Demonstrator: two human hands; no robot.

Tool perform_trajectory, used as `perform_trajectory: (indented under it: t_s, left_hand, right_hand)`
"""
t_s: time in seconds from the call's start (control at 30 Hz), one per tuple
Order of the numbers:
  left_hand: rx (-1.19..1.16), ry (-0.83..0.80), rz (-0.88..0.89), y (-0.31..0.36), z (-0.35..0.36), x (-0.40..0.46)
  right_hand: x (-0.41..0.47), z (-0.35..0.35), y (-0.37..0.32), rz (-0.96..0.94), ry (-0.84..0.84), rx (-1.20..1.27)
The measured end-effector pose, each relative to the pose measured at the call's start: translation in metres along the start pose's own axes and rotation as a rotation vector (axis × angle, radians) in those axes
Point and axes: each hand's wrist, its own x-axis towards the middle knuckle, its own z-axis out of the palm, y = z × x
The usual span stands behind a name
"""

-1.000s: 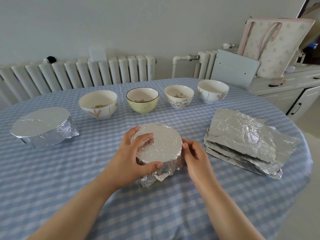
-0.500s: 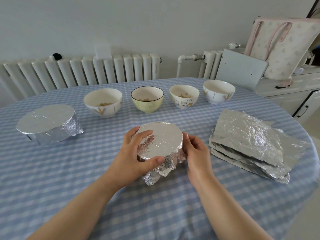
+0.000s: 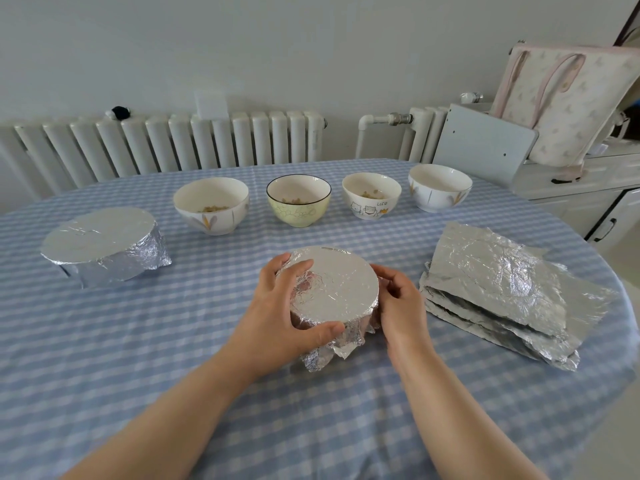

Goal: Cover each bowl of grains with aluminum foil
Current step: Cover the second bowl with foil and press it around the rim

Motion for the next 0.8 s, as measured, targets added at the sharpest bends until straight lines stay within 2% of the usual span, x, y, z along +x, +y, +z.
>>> perform_trajectory:
  t_s: [0.33, 0.5, 0.57, 0.7, 0.8]
  left_hand:
    - [0.036, -0.003, -0.046, 0.001, -0.001, -0.002]
    - [0.040, 0.009, -0.039, -0.001, 0.000, -0.002]
    - [0.041, 0.010, -0.038, -0.002, 0.000, -0.001]
    - [0.048, 0.001, -0.044, 0.000, 0.000, -0.001]
    - [0.047, 0.004, -0.056, 0.001, 0.001, -0.001]
  right_hand:
    - [0.001, -0.013, -0.006, -0.178, 0.132, -0.418]
    - [-0.017, -0.009, -0.024, -0.240, 0.087, -0.750]
    - [-0.016, -0.008, -0.025, -0.211, 0.058, -0.718]
    - [-0.006, -0.008, -0.017, -0.072, 0.025, -0.461]
    - [-0.004, -0.007, -0.015, -0.003, 0.010, -0.392]
